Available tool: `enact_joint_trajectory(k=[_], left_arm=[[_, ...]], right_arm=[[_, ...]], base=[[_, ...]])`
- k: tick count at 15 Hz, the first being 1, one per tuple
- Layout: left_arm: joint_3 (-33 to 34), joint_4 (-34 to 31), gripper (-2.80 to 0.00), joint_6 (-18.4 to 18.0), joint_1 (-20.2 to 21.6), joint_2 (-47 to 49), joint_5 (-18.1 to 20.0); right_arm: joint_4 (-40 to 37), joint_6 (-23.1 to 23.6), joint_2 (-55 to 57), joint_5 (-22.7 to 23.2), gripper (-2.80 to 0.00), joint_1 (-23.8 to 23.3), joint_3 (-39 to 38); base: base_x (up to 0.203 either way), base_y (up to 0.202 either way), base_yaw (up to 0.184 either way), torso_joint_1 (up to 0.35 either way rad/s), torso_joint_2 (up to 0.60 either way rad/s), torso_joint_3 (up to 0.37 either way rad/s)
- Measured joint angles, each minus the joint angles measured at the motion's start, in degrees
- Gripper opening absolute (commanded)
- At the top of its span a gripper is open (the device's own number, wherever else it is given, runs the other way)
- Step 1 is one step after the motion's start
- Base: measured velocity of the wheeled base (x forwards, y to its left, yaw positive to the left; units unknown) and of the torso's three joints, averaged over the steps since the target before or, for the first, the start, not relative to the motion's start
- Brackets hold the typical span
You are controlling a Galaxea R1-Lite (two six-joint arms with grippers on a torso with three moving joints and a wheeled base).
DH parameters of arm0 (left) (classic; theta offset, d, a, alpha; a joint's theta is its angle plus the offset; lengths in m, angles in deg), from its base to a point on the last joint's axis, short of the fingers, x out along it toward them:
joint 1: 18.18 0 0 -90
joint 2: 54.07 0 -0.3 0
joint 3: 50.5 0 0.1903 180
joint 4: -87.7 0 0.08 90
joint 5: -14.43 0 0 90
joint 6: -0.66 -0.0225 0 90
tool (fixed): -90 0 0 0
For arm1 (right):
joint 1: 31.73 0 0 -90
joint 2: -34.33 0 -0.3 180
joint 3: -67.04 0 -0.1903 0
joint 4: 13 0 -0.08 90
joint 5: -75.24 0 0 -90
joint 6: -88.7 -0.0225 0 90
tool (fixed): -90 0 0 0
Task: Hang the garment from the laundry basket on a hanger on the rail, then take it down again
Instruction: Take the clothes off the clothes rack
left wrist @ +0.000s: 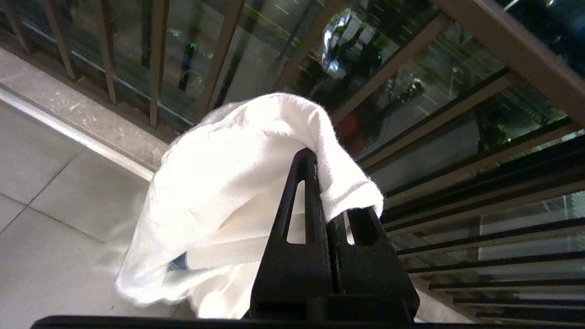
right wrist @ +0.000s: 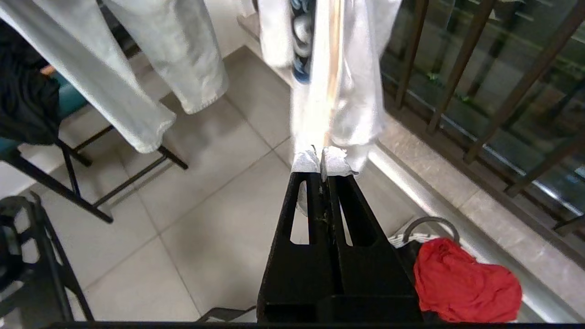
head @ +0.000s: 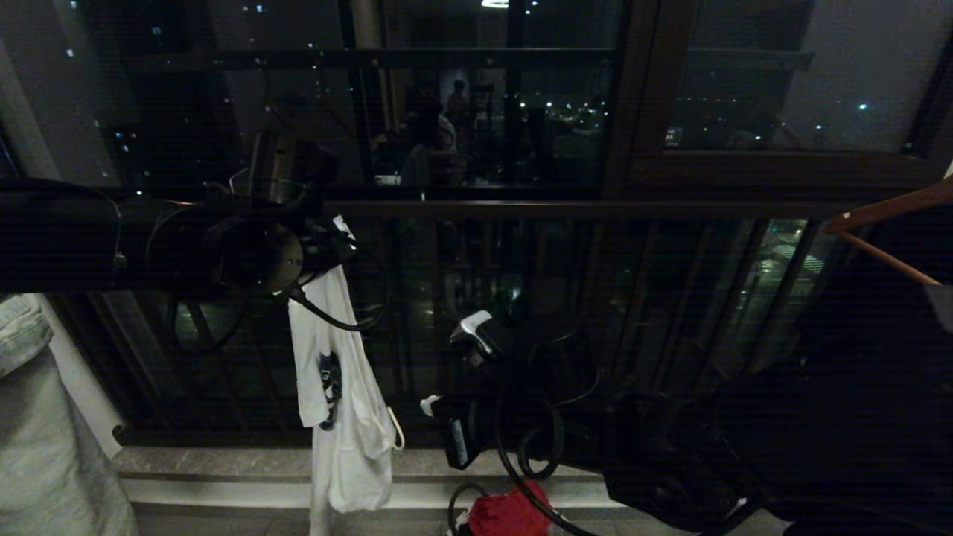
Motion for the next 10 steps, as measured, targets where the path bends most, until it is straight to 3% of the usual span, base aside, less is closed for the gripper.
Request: enact_joint_trajectory(k=[10], left_arm=[[-0.5,-0.2,-2.80,-0.2,0.4,-1.7,0.0]], right_arm=[[10.3,0.1,8.3,-1.5,-2.80,2.4,-1.6]], base=[[0.000,0.000,0.000,0.000,0.00,0.000]])
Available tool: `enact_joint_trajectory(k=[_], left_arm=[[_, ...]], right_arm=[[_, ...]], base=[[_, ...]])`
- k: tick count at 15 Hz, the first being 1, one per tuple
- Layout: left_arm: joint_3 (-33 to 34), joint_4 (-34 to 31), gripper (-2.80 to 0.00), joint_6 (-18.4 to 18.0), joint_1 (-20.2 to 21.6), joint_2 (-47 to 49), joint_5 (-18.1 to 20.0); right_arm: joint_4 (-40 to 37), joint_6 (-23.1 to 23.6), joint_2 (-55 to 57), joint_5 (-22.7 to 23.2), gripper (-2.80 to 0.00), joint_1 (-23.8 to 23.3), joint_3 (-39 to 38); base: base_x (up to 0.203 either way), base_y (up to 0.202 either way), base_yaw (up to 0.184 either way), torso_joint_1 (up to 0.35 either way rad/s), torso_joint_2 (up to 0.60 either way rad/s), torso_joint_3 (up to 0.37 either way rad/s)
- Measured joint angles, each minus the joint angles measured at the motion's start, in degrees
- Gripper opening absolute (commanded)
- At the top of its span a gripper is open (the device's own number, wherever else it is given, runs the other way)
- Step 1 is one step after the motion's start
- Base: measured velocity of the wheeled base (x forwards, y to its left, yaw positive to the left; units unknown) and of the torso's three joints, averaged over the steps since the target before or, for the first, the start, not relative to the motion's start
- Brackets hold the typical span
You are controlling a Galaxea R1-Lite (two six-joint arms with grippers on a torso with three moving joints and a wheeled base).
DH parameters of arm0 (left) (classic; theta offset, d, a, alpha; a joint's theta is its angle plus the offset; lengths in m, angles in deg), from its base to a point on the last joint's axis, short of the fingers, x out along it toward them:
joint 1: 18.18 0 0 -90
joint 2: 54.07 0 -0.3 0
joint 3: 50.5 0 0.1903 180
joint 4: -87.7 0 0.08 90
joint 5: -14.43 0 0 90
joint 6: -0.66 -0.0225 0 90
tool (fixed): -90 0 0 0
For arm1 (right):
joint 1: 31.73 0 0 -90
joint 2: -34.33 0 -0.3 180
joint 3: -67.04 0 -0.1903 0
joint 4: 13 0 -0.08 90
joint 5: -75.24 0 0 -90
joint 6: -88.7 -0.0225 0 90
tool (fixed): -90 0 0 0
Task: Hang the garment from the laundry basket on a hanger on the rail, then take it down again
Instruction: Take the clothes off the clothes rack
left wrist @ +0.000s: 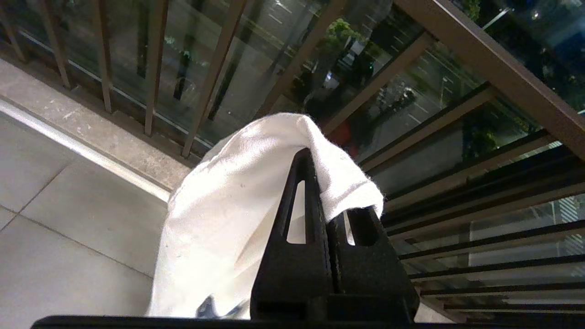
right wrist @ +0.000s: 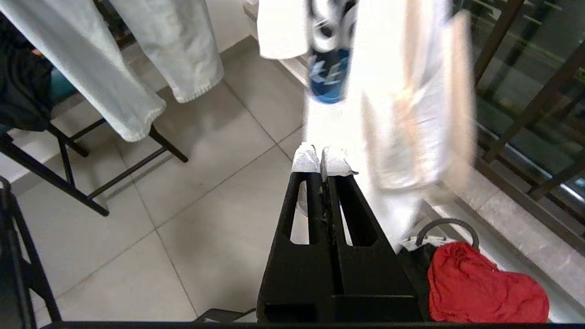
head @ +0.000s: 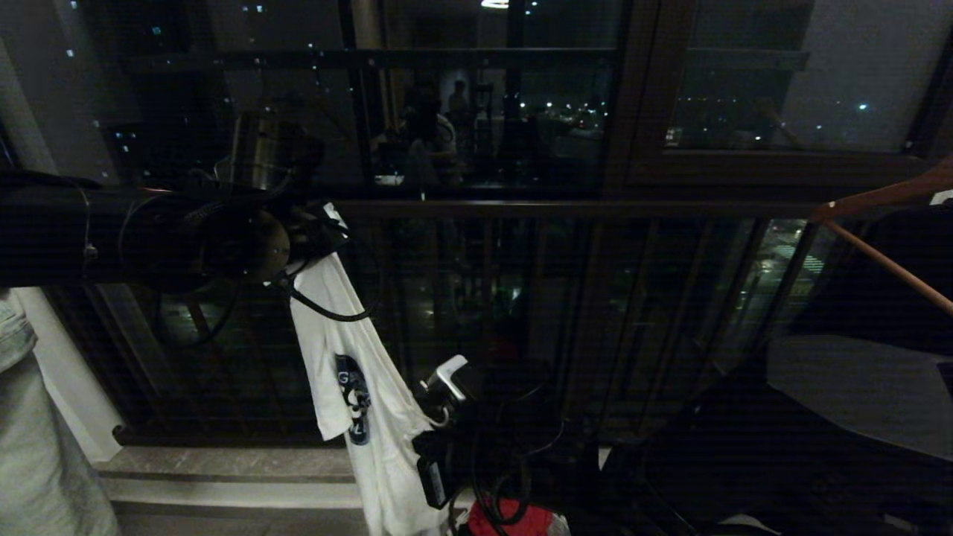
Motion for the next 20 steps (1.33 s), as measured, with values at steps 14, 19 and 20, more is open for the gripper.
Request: enact_joint_trajectory(k=[14,19,20], left_arm=[[-0.2,-2.6,-2.80,0.2,-0.1,-4.2,1.5],[-0.1,-2.6,-2.80,0.1,-0.1,-4.8,1.5],[-0.1,-2.6,-2.80,0.1,-0.1,-4.8,1.5]], right_arm=[[3.7,0.0,6.5,-10.3,-2.80,1.5,6.5],[2.2,-1.3,5.3,-10.3,-2.80,1.5,6.5],[-1.2,-2.6,4.2,-10.3,-2.80,1.7,6.6]], base=[[0.000,0.000,0.000,0.000,0.00,0.000],[0.000,0.000,0.000,0.000,0.00,0.000],[0.000,0.000,0.000,0.000,0.00,0.000]])
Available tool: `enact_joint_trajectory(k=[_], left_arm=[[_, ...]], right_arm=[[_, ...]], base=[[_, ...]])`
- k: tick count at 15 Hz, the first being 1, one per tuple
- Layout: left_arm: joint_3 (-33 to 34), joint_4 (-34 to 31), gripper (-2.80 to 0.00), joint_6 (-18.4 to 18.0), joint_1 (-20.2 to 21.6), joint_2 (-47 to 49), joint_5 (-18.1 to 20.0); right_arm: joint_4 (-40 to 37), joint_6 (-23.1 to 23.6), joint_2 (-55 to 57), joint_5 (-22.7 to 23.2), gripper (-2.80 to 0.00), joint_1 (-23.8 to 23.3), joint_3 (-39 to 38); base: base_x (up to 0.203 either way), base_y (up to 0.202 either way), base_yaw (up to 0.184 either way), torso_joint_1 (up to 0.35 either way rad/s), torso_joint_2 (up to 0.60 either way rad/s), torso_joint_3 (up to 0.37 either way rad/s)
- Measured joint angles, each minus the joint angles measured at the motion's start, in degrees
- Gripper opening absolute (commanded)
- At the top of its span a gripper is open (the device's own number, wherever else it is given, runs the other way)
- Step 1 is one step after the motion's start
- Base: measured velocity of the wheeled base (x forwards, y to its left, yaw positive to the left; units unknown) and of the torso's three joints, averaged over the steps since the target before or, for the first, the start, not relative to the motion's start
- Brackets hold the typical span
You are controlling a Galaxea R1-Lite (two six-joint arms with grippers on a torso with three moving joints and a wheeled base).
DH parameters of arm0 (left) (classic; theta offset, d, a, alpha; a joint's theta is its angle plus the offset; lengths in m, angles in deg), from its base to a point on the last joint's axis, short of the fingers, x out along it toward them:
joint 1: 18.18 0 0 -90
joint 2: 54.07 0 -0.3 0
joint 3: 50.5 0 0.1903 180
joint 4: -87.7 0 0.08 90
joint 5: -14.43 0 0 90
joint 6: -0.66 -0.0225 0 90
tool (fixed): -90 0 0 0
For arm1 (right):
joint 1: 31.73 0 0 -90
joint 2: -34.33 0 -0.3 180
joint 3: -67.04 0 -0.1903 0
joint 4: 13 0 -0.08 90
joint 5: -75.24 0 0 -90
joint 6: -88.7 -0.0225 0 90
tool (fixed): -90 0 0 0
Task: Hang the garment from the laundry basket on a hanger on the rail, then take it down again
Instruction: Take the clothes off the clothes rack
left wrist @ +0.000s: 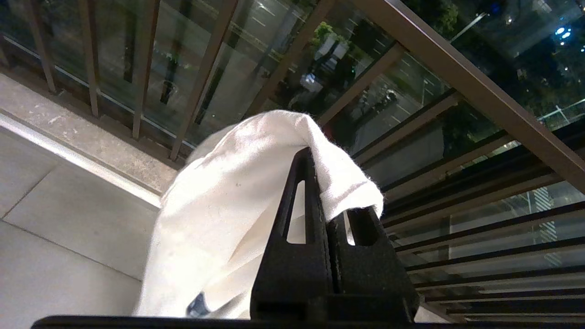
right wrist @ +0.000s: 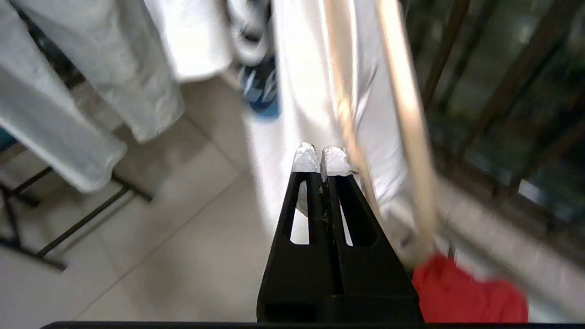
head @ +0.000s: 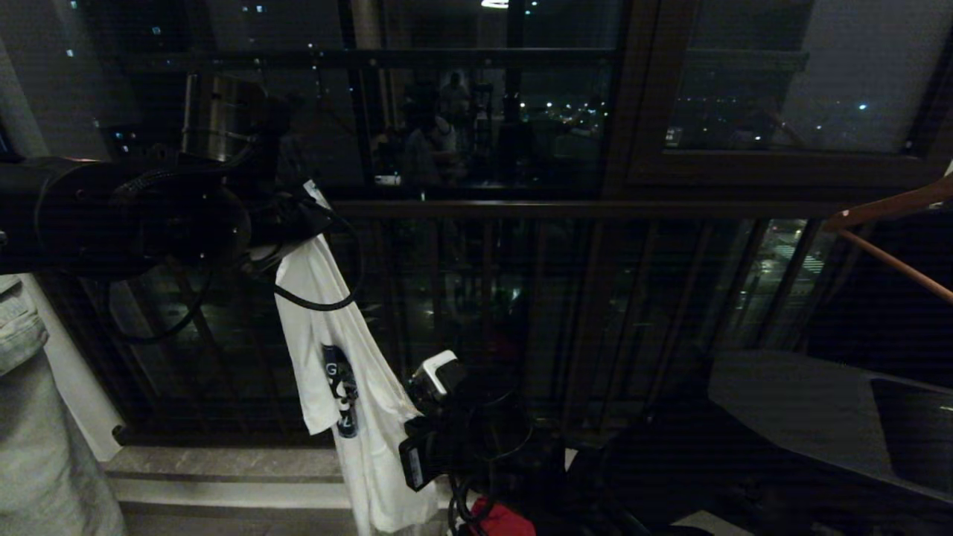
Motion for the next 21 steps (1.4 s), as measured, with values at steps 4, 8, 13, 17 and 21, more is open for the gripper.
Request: enact_joint_trajectory(k=[4,8,13,17,21], left_arm=[[-0.1,-0.1,-2.80,0.0,0.0,0.0,0.0],[-0.1,-0.1,-2.80,0.0,0.0,0.1,0.0],[-0.1,-0.1,-2.80,-0.1,0.0,0.2,0.0],[-0.1,-0.1,-2.80,-0.1,0.0,0.1,0.0],[-0.2,-0.1,-2.80,-0.1,0.0,-0.1,0.0]], right_arm=[[-18.5,-9.1,-5.0,1.3,-2.80,0.8,6.4],[-41.3,-17.1,-7.8,2.4,-2.80,1.2,17.2],[-57.1,-19.7,-8.7,2.5,0.00,1.8,24.1],[-57.3,-18.3,-9.0,2.0,0.00,2.2,24.1],[-54.2,-16.5,-7.7,-3.6,0.00,1.8,23.8]], base=[[0.000,0.000,0.000,0.000,0.00,0.000],[0.000,0.000,0.000,0.000,0.00,0.000],[0.000,0.000,0.000,0.000,0.00,0.000],[0.000,0.000,0.000,0.000,0.00,0.000],[0.000,0.000,0.000,0.000,0.00,0.000]])
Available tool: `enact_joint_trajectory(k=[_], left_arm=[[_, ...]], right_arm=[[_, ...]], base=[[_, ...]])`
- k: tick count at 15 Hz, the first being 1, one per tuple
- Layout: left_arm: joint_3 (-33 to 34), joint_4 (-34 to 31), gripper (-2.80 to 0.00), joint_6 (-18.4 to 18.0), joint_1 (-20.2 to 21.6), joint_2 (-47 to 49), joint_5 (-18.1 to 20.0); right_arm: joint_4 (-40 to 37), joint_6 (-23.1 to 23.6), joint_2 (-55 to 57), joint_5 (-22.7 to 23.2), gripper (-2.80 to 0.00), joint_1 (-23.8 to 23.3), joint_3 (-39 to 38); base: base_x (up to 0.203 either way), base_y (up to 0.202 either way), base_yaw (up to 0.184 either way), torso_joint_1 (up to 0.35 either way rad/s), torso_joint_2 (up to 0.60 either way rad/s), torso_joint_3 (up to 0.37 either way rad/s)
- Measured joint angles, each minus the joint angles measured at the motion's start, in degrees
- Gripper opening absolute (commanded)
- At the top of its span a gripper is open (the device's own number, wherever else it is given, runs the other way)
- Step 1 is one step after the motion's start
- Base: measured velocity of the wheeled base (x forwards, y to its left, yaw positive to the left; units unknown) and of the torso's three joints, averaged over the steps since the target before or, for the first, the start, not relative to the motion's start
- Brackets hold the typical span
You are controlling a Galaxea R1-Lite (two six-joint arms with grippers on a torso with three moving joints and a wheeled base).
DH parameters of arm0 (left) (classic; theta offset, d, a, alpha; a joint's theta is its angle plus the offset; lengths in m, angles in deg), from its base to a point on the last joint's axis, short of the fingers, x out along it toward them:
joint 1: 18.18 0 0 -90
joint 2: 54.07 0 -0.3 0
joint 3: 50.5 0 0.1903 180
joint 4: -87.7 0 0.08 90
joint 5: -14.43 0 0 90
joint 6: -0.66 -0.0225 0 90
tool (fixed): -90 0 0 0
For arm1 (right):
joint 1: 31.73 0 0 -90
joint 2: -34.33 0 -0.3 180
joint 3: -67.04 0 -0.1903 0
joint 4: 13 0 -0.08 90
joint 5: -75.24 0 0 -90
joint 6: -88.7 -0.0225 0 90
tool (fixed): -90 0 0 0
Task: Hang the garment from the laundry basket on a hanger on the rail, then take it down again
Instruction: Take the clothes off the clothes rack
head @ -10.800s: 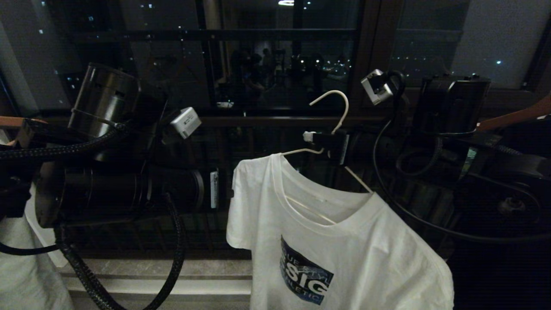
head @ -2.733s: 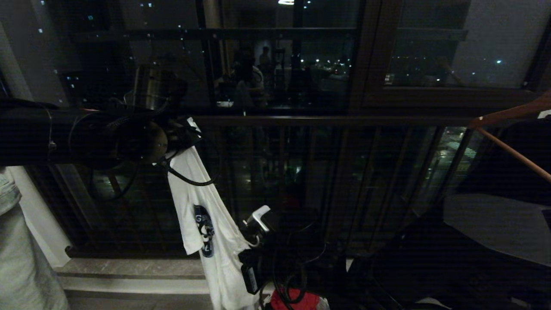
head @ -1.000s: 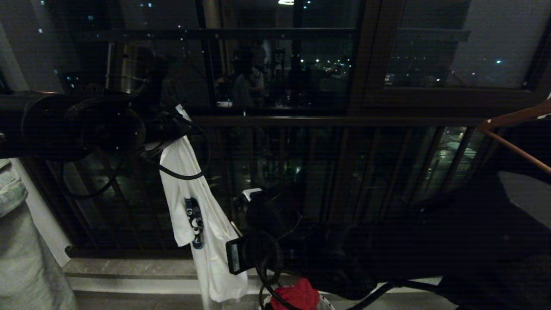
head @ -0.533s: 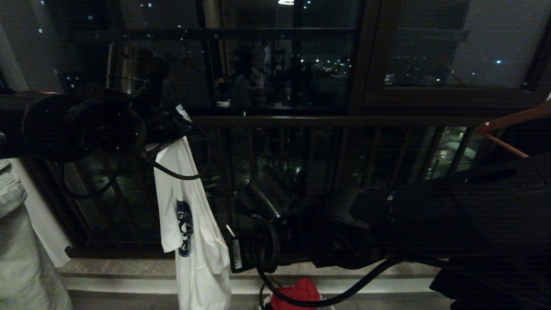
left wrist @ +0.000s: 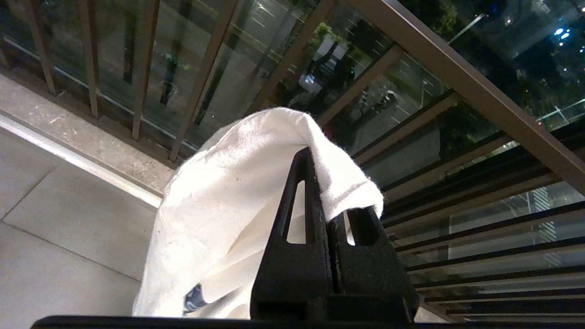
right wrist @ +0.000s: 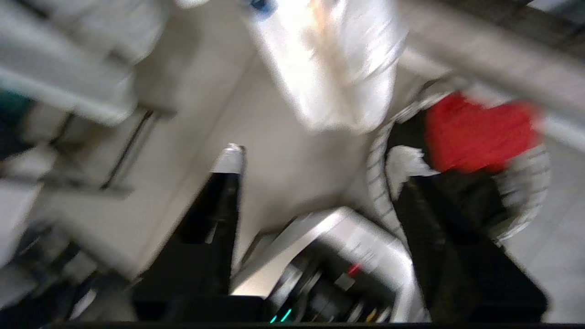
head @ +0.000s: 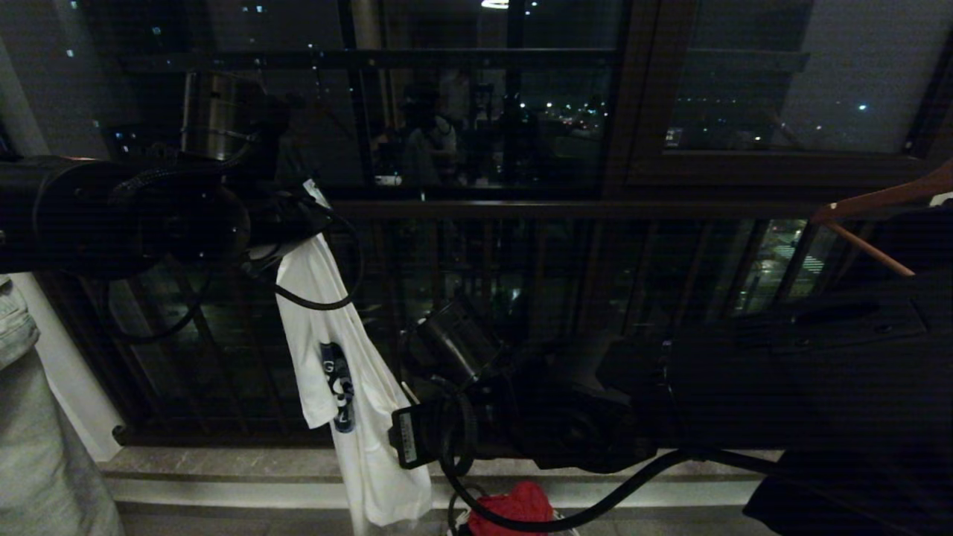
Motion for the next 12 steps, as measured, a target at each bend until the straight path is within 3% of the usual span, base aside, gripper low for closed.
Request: enact_joint_trajectory(k=[2,9,12], left_arm=[[-0.2,-0.6,-2.80,0.0,0.0,-0.1,0.0],[-1.1,-2.1,-2.80,0.1,0.0,-0.4,0.0],[-1.1,-2.1,-2.80,0.1,0.0,-0.4,0.0]], right_arm=[[2.6,1.2,1.3,-3.6,0.00,-1.0,0.1],[18.4,1.2,6.5,-7.4,0.00,-2.0,-1.8],[20.0,1.3,7.7,-10.7,0.00,-1.1,-2.2]], base=[[0.000,0.000,0.000,0.000,0.00,0.000],[0.000,0.000,0.000,0.000,0.00,0.000],[0.000,0.000,0.000,0.000,0.00,0.000]])
